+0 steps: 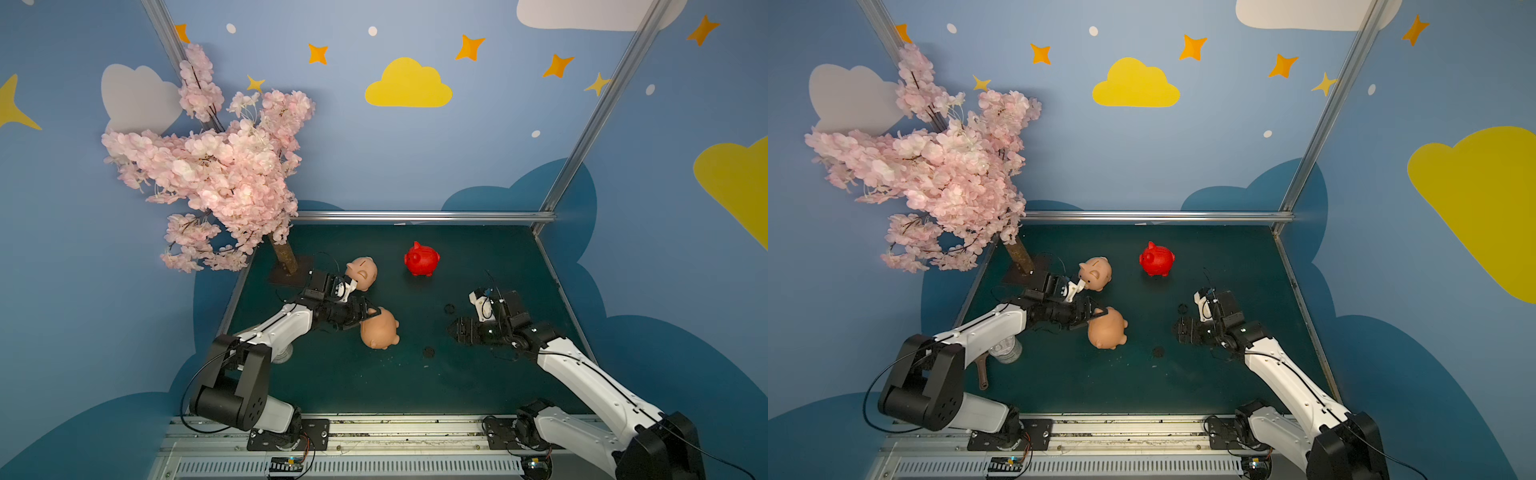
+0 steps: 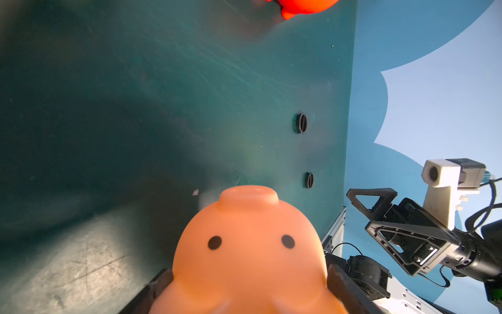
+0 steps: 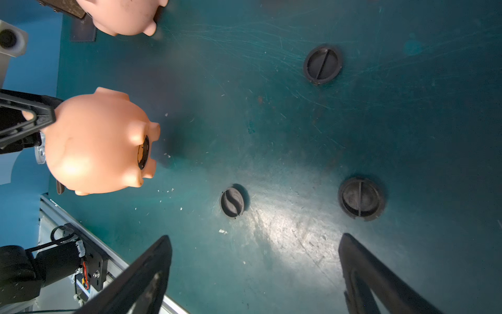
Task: Close piggy banks
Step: Turn over the piggy bank at the center of the board.
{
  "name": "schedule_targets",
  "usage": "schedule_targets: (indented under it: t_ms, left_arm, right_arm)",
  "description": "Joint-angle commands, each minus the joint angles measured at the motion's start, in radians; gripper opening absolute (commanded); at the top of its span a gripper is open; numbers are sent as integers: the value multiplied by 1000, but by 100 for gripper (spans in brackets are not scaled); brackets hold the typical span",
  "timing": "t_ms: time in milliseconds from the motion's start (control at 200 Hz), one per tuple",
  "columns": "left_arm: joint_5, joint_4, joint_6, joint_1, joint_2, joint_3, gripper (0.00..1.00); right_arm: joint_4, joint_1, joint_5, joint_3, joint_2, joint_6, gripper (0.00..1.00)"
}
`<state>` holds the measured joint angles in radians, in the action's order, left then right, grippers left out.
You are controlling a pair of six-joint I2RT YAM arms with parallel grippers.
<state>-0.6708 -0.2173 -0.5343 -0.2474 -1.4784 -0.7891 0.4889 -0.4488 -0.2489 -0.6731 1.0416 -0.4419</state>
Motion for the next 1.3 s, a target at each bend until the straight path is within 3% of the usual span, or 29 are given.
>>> schedule_targets:
  t_ms: [0,160,330,711,1046,1161,1296]
  left_arm:
    - [-28,16,18,8,-17,-3,87]
    - [-15,14,25,13,-37,-3,88]
    - [30,-22,33,17,-40,-9,99]
    - [115,-94,50,19,-46,-48,99]
    - [238,-204,71,26,-69,-101,99]
    - [246,-218,74,31,-70,-106,99]
    - [259,-233,75,33,-63,-117,99]
  right_arm:
    - [14,-6,17,-34,7,-6,95]
    - [15,-6,19,-34,16,-4,95]
    - [16,-6,23,-31,23,-3,95]
    - [22,-3,92,-41,76,-7,94]
    - [108,8,221,-95,210,-56,73]
    - [172,10,198,-152,303,29,66]
    - [197,12,201,-188,401,36,58]
